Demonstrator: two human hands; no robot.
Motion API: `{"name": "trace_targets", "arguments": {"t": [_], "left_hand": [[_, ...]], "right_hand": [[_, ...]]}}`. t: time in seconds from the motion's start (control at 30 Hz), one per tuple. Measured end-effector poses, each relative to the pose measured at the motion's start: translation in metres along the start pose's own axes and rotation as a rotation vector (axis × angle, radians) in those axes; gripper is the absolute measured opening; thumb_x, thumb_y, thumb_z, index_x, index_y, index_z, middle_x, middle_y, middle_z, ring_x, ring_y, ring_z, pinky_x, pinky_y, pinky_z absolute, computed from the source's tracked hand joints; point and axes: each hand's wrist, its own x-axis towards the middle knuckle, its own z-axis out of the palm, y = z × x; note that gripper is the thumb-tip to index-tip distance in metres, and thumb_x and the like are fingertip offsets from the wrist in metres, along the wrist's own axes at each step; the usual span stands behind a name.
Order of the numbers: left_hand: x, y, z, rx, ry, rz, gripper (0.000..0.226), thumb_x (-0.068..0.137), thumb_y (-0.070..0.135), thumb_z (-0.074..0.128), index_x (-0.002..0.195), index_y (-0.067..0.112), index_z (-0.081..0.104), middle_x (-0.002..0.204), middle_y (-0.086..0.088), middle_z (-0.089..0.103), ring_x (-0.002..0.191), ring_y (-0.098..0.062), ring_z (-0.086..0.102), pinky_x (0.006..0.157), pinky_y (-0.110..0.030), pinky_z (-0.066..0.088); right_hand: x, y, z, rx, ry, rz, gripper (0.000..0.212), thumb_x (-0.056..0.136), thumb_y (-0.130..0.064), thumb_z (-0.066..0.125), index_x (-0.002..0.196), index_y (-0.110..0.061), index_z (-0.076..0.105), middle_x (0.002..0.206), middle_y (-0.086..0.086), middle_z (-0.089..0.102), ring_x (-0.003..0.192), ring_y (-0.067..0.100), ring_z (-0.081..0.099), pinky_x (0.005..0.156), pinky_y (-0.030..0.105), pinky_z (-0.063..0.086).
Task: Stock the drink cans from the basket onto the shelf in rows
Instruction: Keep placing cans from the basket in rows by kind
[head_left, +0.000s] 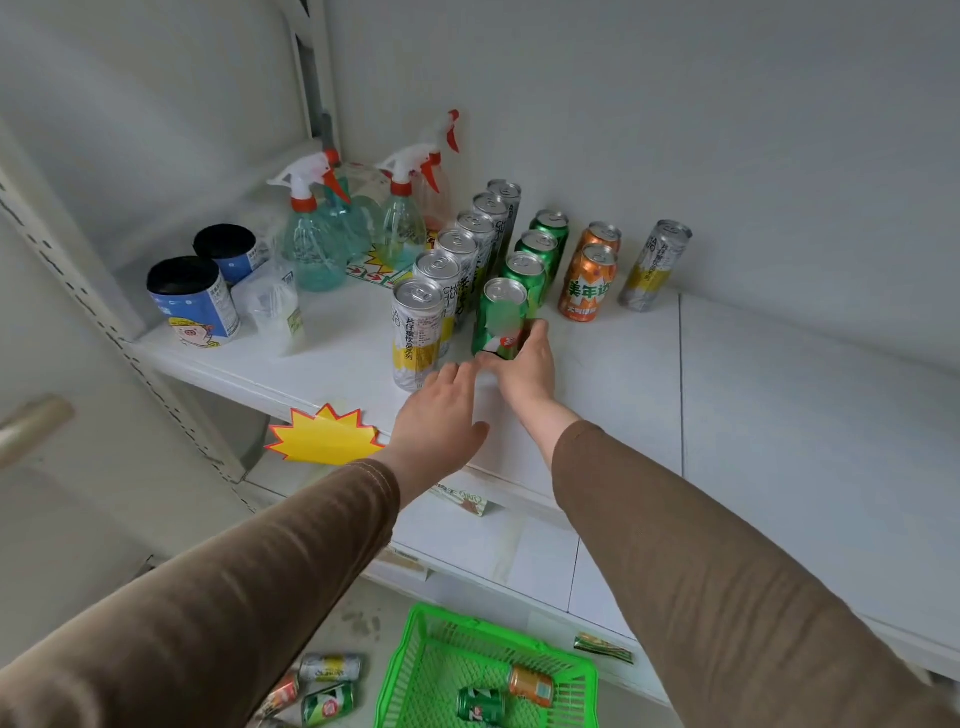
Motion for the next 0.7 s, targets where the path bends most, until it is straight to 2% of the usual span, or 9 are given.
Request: {"name": "trace_targets", "arguments": {"t": [0.17, 0.3, 0.37, 0.57, 0.7], "left_hand": [[-0.001, -0.002, 0.001, 0.02, -0.007, -0.029, 0.067, 0.087, 0.033, 0.065, 0.142, 0.013, 0.032, 0.137, -0.007, 0.044, 0.127, -0.027, 0.042, 0.1, -0.04, 0.044], [-0.009, -0.003, 0.002, 0.026, 0.01, -0.058, 0.07, 0.087, 0.033, 0.066, 0.144, 0.013, 0.031, 0.137, -0.008, 0.042, 0.128, -0.028, 0.042, 0.1, -0.041, 0.045], [-0.017, -0.003, 0.003, 0.04, 0.036, -0.06, 0.071, 0.085, 0.033, 0.067, 0.143, 0.012, 0.032, 0.135, -0.009, 0.042, 0.127, -0.029, 0.042, 0.099, -0.042, 0.045], [-0.056, -0.006, 0.017, 0.057, 0.136, -0.014, 0.076, 0.079, 0.031, 0.071, 0.143, 0.009, 0.036, 0.139, -0.013, 0.042, 0.125, -0.035, 0.042, 0.099, -0.046, 0.044], [-0.1, -0.011, 0.037, 0.033, 0.216, 0.057, 0.077, 0.073, 0.028, 0.07, 0.14, 0.008, 0.038, 0.138, -0.016, 0.043, 0.129, -0.036, 0.039, 0.105, -0.047, 0.038]], "right_hand": [[0.0, 0.001, -0.002, -0.023, -0.016, 0.001, 0.064, 0.073, -0.024, 0.087, 0.121, -0.012, 0.046, 0.125, 0.007, 0.059, 0.113, 0.027, 0.06, 0.086, 0.031, 0.046], [-0.016, 0.006, -0.012, -0.045, -0.005, -0.03, 0.084, 0.074, -0.026, 0.086, 0.142, -0.013, 0.038, 0.143, 0.007, 0.048, 0.131, 0.026, 0.048, 0.106, 0.039, 0.043], [-0.031, 0.011, -0.021, -0.075, -0.002, -0.072, 0.086, 0.077, -0.027, 0.084, 0.148, -0.015, 0.035, 0.15, 0.006, 0.043, 0.137, 0.026, 0.041, 0.11, 0.038, 0.039], [-0.106, 0.029, -0.049, -0.25, 0.029, -0.373, 0.074, 0.081, -0.023, 0.076, 0.146, -0.014, 0.042, 0.145, 0.006, 0.048, 0.133, 0.026, 0.043, 0.108, 0.039, 0.039], [-0.164, 0.052, -0.062, -0.383, 0.013, -0.571, 0.066, 0.083, -0.022, 0.073, 0.143, -0.011, 0.045, 0.149, 0.007, 0.044, 0.14, 0.028, 0.038, 0.116, 0.039, 0.033]]}}
